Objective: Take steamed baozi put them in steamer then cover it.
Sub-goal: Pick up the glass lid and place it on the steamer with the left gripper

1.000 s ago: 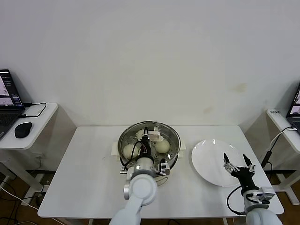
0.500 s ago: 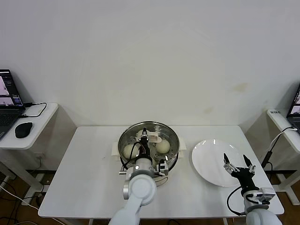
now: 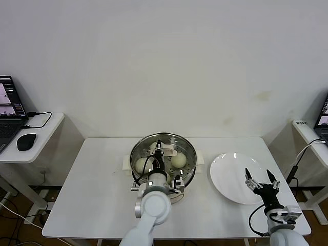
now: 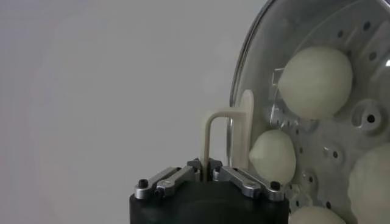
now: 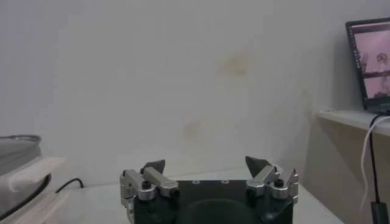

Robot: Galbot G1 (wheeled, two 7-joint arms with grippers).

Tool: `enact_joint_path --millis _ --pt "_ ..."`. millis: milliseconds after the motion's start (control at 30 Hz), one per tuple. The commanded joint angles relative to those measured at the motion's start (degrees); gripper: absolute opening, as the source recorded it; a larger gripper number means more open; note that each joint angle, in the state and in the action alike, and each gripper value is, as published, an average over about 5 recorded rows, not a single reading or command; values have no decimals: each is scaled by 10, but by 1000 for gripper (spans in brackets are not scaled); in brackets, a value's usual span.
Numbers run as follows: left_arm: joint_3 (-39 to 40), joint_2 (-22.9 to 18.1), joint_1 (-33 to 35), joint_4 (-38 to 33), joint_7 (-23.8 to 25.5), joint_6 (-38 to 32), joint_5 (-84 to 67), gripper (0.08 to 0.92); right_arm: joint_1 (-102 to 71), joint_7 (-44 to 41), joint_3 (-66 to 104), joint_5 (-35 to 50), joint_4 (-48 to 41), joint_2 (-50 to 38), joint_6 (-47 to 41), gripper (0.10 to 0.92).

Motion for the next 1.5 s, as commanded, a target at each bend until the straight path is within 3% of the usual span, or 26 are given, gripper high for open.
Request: enact_joint_path --millis 33,1067,1167,1500 --pt "-1 2 -2 0 -5 -5 -3 144 0 -1 0 0 1 1 0 822" --pt "-4 14 3 5 -22 -15 -19 147 -3 -2 5 -2 1 3 3 823" --pt "-4 16 7 -4 -18 -15 -19 180 -4 -2 5 -2 1 3 4 823" --pt "9 37 36 -76 0 -14 -30 477 -2 -2 5 -1 1 5 3 823"
